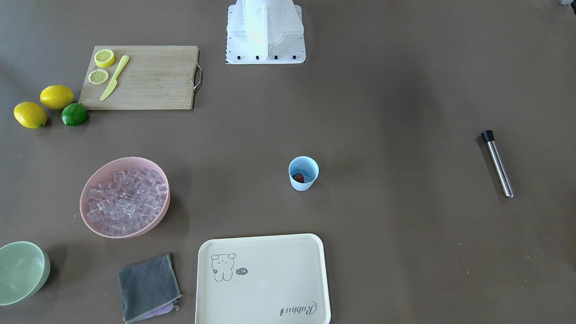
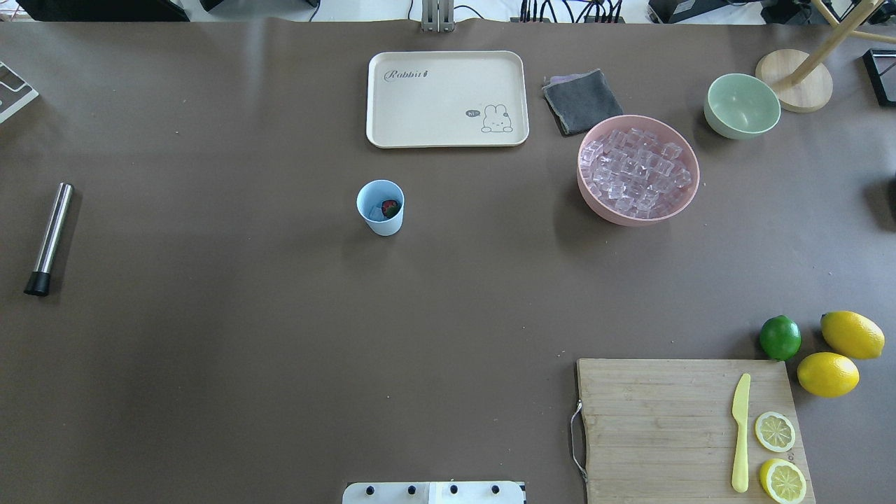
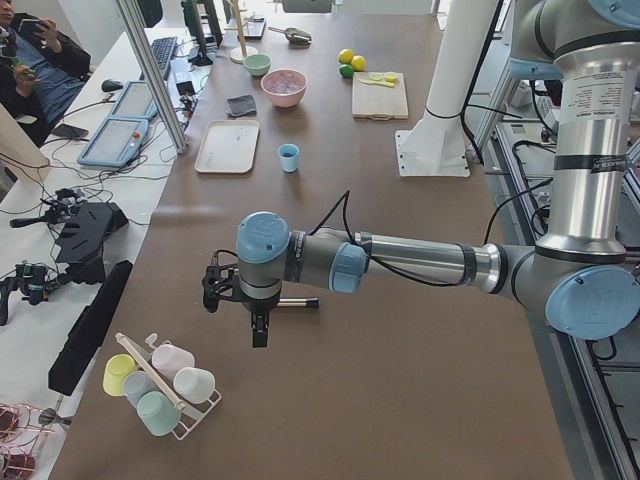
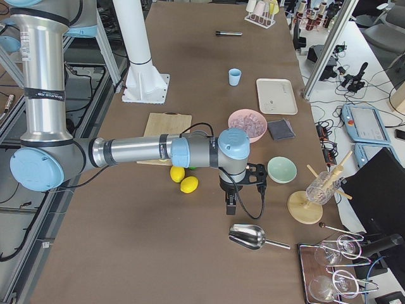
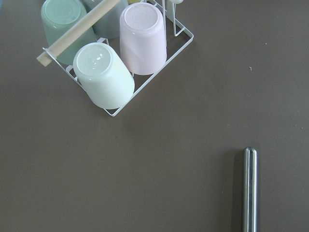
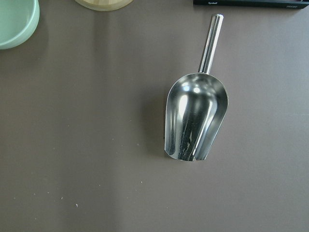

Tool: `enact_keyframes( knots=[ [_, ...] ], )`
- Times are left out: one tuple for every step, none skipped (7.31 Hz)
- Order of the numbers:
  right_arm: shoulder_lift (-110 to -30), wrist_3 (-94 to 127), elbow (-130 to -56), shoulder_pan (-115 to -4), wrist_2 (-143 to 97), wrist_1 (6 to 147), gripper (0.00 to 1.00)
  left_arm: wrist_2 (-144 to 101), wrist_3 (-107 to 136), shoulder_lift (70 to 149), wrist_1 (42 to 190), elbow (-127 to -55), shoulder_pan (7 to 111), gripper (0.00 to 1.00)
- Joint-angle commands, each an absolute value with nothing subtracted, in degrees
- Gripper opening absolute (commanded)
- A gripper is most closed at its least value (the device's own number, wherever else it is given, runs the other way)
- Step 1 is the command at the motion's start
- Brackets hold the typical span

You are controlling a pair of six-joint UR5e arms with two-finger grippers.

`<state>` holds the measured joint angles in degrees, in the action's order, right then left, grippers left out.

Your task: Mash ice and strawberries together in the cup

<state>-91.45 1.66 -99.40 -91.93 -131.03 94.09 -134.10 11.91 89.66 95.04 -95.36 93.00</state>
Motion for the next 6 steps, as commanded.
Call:
enact_keyframes(
  knots=[
    [-91.3,1.8,-99.7,-91.9,-132.9,94.0,1.00,-134.6,0.9,89.1,94.4,-93.8,93.0,0.98],
    [-91.2,1.8,-99.7,-91.9,-133.2,94.0,1.00,-136.6,0.5,89.1,94.0,-93.8,92.6,0.98],
    [-91.2,1.8,-99.8,-91.9,-133.4,94.0,1.00,-137.1,0.6,89.1,94.0,-93.3,92.5,0.98],
    [-91.2,1.8,-99.8,-91.9,-134.3,94.1,1.00,-137.3,0.6,88.9,93.8,-92.9,92.6,0.98],
    [-91.1,1.8,-99.4,-91.8,-134.3,94.0,1.00,-137.2,0.7,88.9,93.7,-94.2,92.6,0.98],
    [-91.1,1.8,-99.6,-91.8,-134.3,94.1,1.00,-137.2,0.9,88.9,93.8,-93.5,92.5,0.98]
  ],
)
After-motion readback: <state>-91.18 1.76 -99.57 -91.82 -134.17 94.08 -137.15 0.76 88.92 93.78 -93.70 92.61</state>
